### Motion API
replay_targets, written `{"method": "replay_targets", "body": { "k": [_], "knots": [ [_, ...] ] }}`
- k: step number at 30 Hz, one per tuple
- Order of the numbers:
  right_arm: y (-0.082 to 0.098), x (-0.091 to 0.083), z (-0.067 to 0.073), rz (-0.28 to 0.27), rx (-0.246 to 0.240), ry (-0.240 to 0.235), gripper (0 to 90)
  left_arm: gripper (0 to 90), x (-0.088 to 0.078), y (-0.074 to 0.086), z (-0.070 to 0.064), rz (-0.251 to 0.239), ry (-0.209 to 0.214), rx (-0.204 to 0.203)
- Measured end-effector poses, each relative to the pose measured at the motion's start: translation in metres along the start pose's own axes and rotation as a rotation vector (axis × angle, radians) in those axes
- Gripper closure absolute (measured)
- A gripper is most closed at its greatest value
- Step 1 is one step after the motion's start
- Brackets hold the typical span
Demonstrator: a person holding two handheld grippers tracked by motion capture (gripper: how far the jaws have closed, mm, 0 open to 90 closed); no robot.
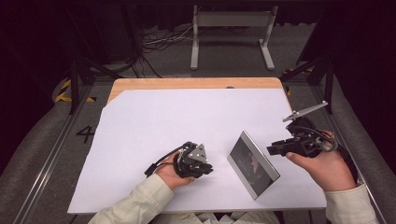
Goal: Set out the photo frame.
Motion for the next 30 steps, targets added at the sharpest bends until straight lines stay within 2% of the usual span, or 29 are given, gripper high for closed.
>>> {"method": "replay_targets", "body": {
  "k": [3, 6, 14, 30],
  "knots": [
    [-0.001, 0.000, 0.002, 0.001, -0.003, -0.003, 69.2, 82.5, 0.000, 0.000, 0.000, 0.005, 0.000, -0.001],
    [-0.002, -0.001, 0.006, -0.004, 0.022, -0.011, 66.8, 82.5, 0.001, 0.000, -0.001, 0.006, 0.000, 0.002],
    [-0.004, 0.002, 0.013, -0.002, 0.050, -0.015, 62.8, 82.5, 0.001, 0.000, -0.001, 0.007, 0.002, 0.006],
    [-0.003, 0.018, 0.022, 0.032, 0.038, -0.031, 59.6, 82.5, 0.001, 0.000, -0.001, 0.010, 0.001, 0.007]
  ]
}}
Point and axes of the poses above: each handheld gripper's, and its own axes: x roughly forward along the jaws, y roughly out of its underside, z roughly to its left, the point moved 1 cm from there along x, roughly forward along the jaws, and after that the axes turned 12 degrees about y, right-handed, at the moved point
